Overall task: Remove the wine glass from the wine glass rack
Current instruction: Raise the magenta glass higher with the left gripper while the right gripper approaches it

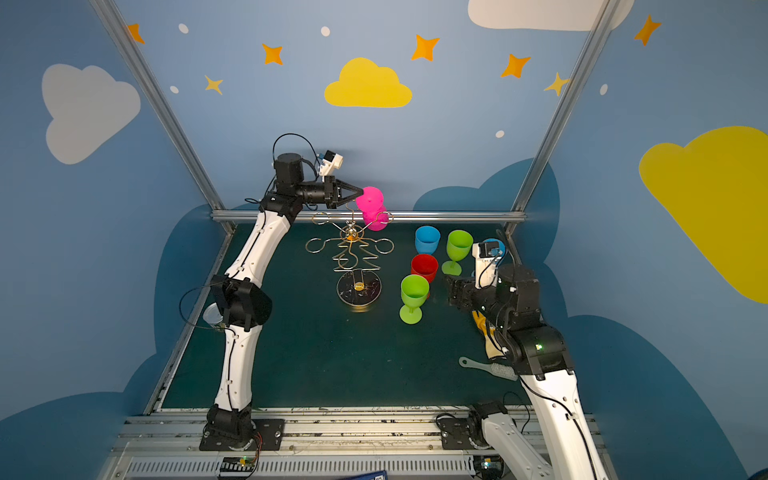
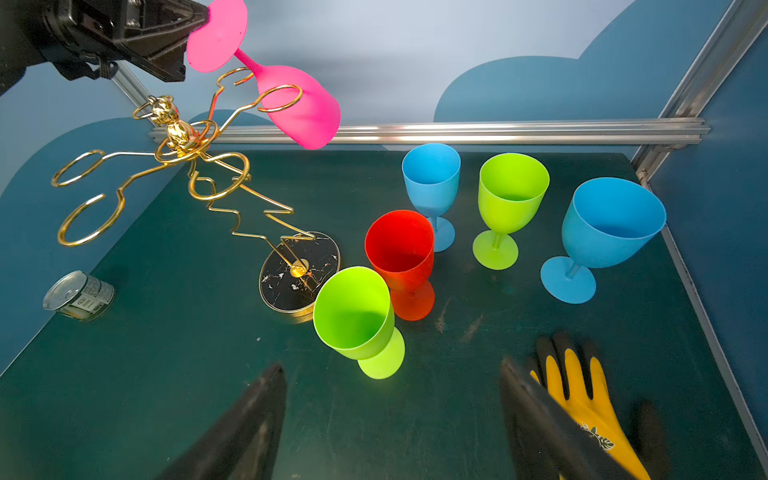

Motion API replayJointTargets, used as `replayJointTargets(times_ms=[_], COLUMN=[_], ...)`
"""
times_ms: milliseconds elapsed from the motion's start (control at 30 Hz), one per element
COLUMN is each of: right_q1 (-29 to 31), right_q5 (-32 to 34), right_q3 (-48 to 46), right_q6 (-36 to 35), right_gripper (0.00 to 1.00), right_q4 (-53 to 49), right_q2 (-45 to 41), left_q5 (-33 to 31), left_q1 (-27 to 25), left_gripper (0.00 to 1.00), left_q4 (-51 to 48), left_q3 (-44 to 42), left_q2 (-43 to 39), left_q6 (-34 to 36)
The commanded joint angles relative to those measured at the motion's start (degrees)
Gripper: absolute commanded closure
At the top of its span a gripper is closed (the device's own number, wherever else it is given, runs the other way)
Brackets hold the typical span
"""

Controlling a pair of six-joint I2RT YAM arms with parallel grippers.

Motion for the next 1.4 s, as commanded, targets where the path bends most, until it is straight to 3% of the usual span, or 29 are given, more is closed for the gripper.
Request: replayJointTargets(times_ms=[0,733,1000,1367], right_q1=[-0.33,-0.36,-0.36,0.49], right_q5=[0.82,-1.16,-2.93,-13.94], right_q3=[0.79,2.77,3.26,5.53], right_q6=[-0.58,-0.46,-1.7,-3.28], right_gripper=[0.21,0.21,0.21,0.21], right_q4=[-0.98,1.77,4.99,16.73], right_q2=[-0.34,1.79,3.09,8.22], left_q5=[-0.04,-0.43,-0.06,5.04], left_q1=[0.09,3.73,5.91,8.49], left_gripper=[0.97,0.97,0.97,0.97], left_q4=[7.44,23.7,32.77,34.83], left_q3=[2.01,2.66,-0.74,-10.95], left_q2=[0.54,-4.03,-7.75,-18.54], left_q6=[-3.33,-16.33,-24.92,-29.96])
